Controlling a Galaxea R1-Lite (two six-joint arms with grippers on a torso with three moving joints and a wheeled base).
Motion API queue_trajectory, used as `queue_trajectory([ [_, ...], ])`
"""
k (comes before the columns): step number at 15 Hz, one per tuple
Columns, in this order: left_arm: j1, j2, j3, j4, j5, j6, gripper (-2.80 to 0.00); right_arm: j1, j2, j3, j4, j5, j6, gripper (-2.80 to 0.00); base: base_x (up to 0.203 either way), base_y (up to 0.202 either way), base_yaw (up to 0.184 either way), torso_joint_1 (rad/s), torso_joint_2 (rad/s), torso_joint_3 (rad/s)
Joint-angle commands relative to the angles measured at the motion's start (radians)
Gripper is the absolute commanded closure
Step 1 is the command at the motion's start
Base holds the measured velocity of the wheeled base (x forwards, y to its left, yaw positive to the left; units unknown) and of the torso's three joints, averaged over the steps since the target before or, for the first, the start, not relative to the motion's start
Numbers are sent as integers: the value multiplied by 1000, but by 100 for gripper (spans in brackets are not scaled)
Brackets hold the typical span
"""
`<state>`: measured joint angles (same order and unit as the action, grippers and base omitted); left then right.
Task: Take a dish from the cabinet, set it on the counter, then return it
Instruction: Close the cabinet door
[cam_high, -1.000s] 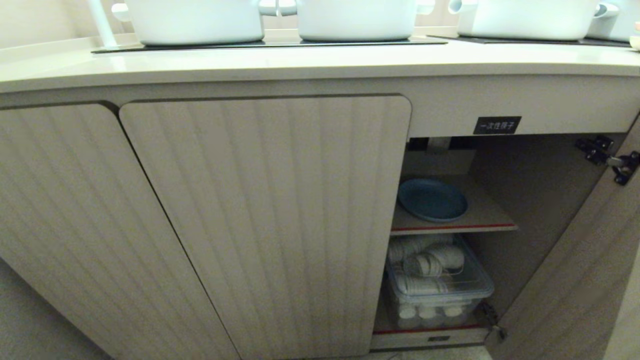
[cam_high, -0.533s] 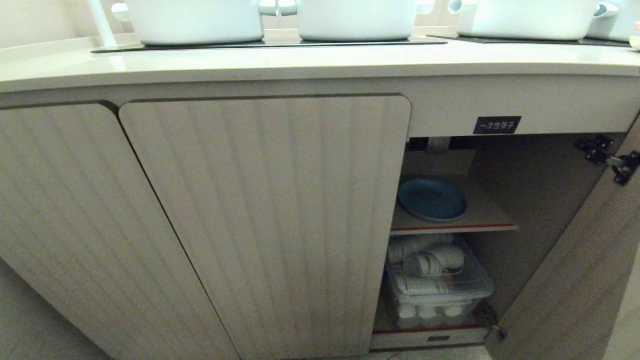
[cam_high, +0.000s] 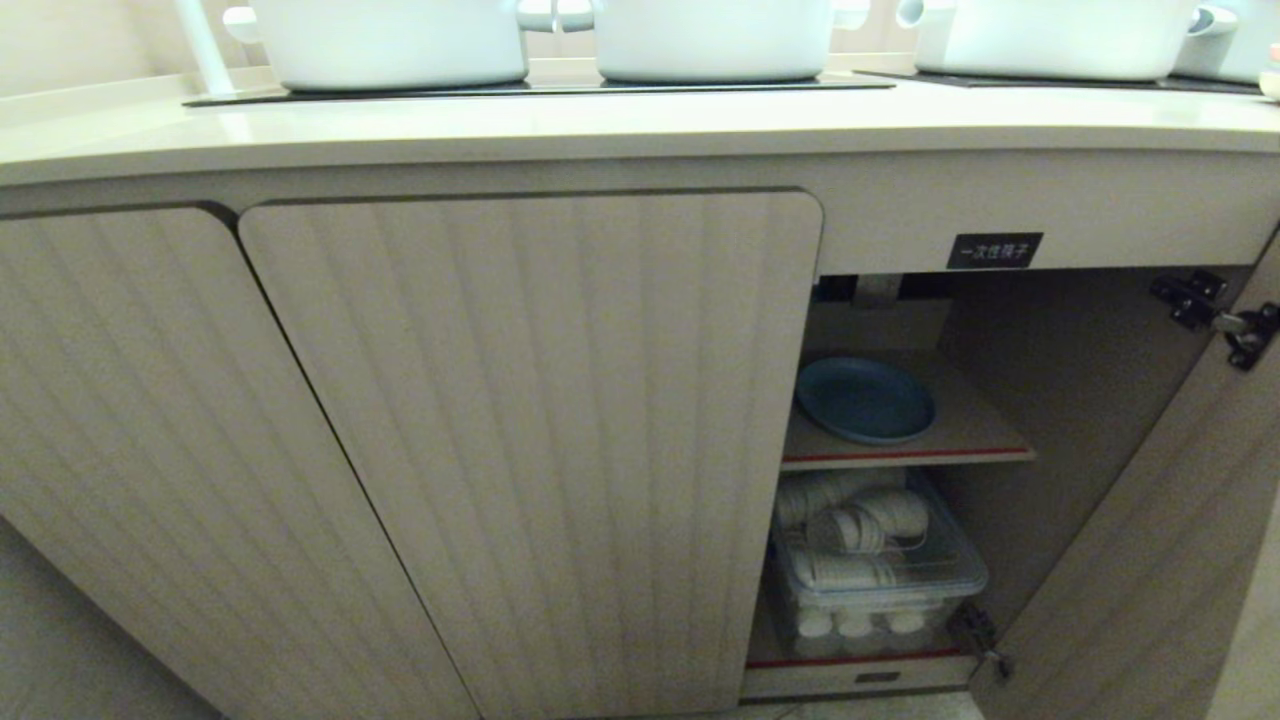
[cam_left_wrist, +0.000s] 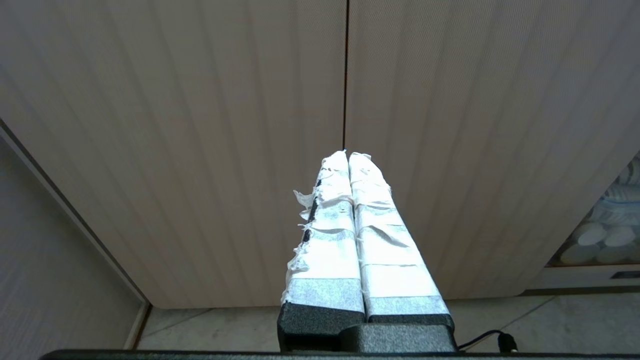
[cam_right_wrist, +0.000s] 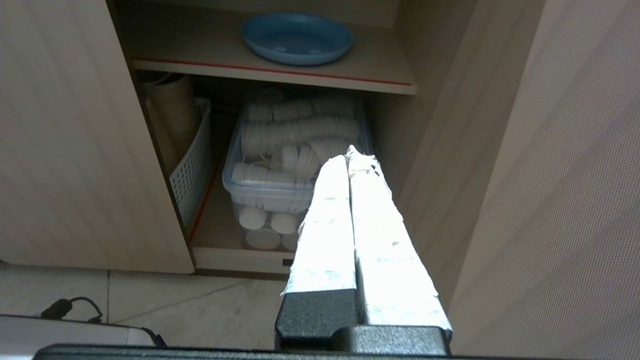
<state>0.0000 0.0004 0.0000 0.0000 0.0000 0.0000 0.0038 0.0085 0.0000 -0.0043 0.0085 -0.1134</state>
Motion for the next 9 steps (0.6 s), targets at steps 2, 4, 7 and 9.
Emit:
queue_trajectory([
  [2, 0, 0, 0, 0, 2, 0, 0, -1, -8, 0, 0, 3, 6, 0, 0, 0, 0, 0, 0, 0],
  [4, 0, 0, 0, 0, 0, 0, 0, 1, -8, -2, 3, 2, 0, 0, 0, 0, 0, 0, 0, 0],
  [7, 0, 0, 0, 0, 0, 0, 0, -1, -8, -2, 4, -2, 14, 0, 0, 0, 0, 0, 0, 0],
  [9, 0, 0, 0, 0, 1, 0, 0, -1, -8, -2, 4, -2, 14, 0, 0, 0, 0, 0, 0, 0],
])
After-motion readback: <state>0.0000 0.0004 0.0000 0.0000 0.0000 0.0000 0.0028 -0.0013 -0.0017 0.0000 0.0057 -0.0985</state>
